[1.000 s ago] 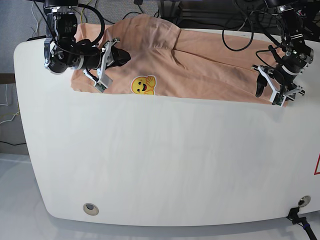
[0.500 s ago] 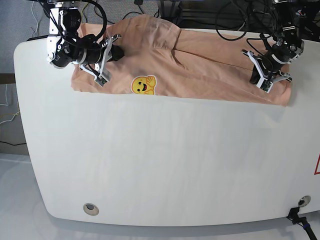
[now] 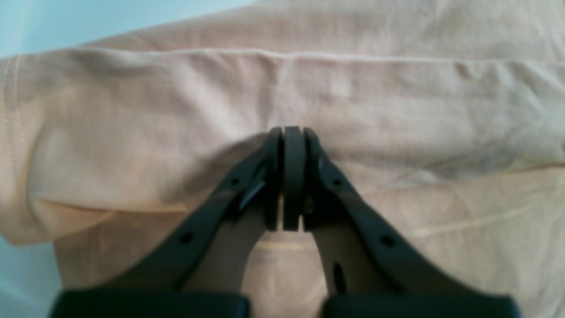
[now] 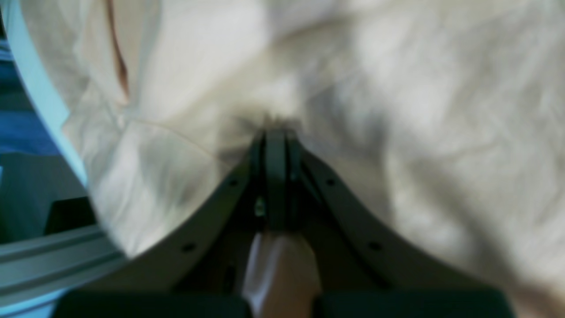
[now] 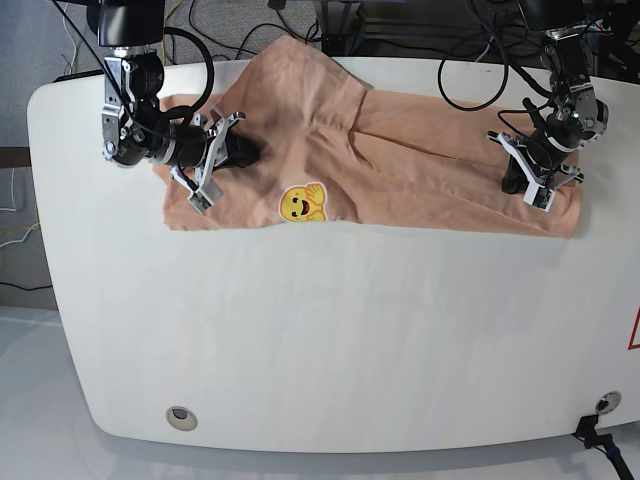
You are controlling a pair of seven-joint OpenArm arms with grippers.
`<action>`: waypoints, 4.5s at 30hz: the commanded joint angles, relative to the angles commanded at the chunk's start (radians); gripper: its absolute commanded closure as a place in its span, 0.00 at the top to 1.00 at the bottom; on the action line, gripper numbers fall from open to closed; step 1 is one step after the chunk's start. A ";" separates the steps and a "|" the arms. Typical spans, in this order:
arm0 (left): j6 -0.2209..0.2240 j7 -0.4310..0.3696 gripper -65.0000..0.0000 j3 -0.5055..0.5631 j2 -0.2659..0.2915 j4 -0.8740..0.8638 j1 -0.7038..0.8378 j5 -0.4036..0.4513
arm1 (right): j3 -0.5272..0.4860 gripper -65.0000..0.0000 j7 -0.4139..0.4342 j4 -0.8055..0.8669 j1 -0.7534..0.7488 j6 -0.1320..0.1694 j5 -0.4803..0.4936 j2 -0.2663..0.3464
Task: Fold the T-shirt properly
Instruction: 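Grasp the shirt's folded ends with both grippers and smooth them, then grasp the shirt end with the left gripper and lift it, then fold the held end over toward the right gripper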
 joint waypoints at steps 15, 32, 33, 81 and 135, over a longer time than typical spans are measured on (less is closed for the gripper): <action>0.000 0.000 0.00 0.025 0.002 -0.043 -0.080 -0.002 | 0.002 0.00 0.157 -0.176 0.115 0.000 -0.098 -0.006; 0.000 0.138 0.49 -0.198 0.000 0.184 -0.112 -0.041 | 0.002 0.00 0.158 -0.173 0.115 0.000 -0.095 -0.009; 0.000 0.167 0.51 -0.226 -0.002 0.181 -0.124 -0.072 | 0.002 0.00 0.158 -0.173 0.115 0.000 -0.095 -0.011; 0.000 0.336 0.52 -0.302 -0.043 -0.152 -0.129 -0.333 | 0.002 0.00 0.158 -0.178 0.110 0.000 -0.097 -0.029; 0.000 0.342 0.00 0.239 0.089 0.338 -0.080 -0.334 | 0.002 0.00 0.158 -0.178 0.107 0.000 -0.095 -0.058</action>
